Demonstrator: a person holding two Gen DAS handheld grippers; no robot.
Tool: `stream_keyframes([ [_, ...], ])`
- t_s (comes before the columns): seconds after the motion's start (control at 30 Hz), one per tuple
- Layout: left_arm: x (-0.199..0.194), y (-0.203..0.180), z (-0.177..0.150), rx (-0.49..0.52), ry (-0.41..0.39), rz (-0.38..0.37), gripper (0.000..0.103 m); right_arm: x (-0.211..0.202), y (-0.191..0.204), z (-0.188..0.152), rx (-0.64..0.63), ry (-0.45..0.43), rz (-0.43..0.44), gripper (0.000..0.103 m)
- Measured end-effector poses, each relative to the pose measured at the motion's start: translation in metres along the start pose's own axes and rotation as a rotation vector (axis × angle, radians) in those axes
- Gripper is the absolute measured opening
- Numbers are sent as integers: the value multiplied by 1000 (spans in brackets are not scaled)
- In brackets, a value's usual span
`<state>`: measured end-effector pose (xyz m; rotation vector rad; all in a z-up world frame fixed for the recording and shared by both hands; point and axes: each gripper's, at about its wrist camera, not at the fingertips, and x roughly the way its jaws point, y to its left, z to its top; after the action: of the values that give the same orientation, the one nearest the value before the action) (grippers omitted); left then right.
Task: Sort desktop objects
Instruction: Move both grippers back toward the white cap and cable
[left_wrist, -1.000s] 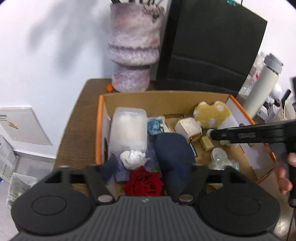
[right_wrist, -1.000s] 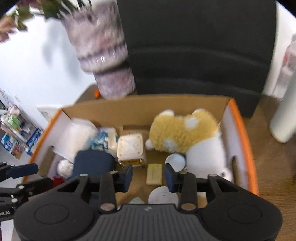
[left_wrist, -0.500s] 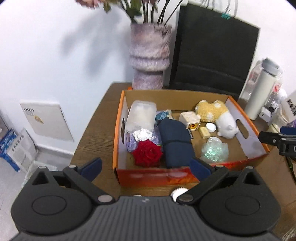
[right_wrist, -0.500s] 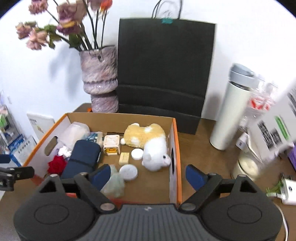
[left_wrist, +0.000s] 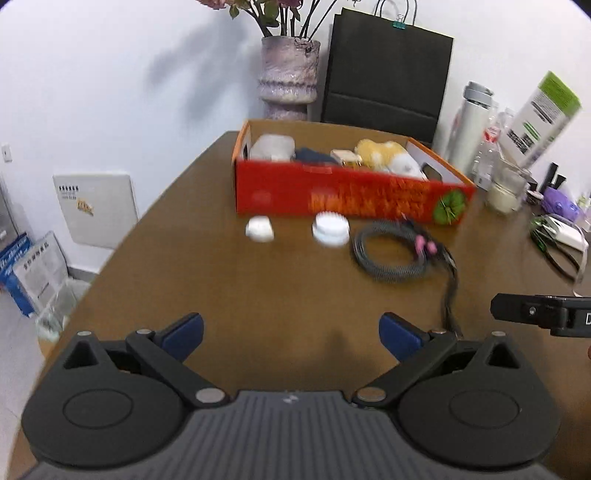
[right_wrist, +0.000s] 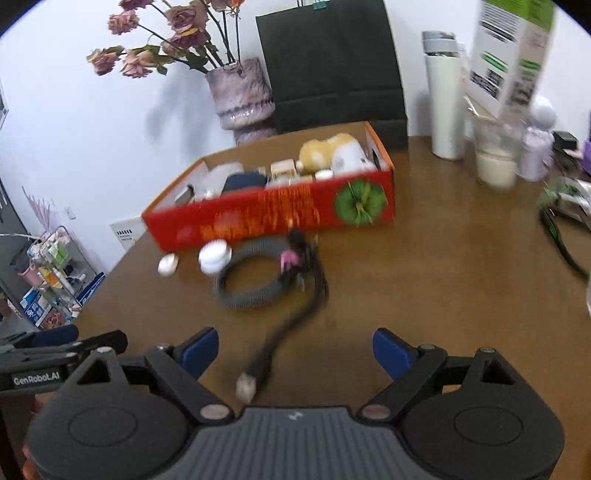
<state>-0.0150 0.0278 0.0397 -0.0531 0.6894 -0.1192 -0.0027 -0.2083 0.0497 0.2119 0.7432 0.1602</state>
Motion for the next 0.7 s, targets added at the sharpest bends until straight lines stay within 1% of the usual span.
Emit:
stream_keyframes([
  [0.07,-11,2,-16,-27,-12,11,103,-12,2,-20,-28,-36,-15,91],
  [0.1,-17,3,-24,-49,-24,18,103,-17,3,-30,-36,-58,-39,93],
  [0.17,-19,5,-32,-79,-23,24,103,-20,2,-41,-43,-75,-67,93],
  [0.23,-16,2,-37,-62,-23,23,103,-19,1,-46,-49,-95,-88,93],
  [0.33,-11,-2,-41,-54,-36,87,103,-16,6,-51,-76,-114,-114,93],
  [0.4,-9,-5,-43,-36,-28,82,103,-16,7,-55,-99,-124,-115,93],
  [0.57,-9,-3,-49,-39,-18,78,103,-16,17,-62,-130,-127,-105,93],
  [0.7,-8,0,-40,-40,-27,32,103,-19,19,-59,-153,-133,-89,92],
])
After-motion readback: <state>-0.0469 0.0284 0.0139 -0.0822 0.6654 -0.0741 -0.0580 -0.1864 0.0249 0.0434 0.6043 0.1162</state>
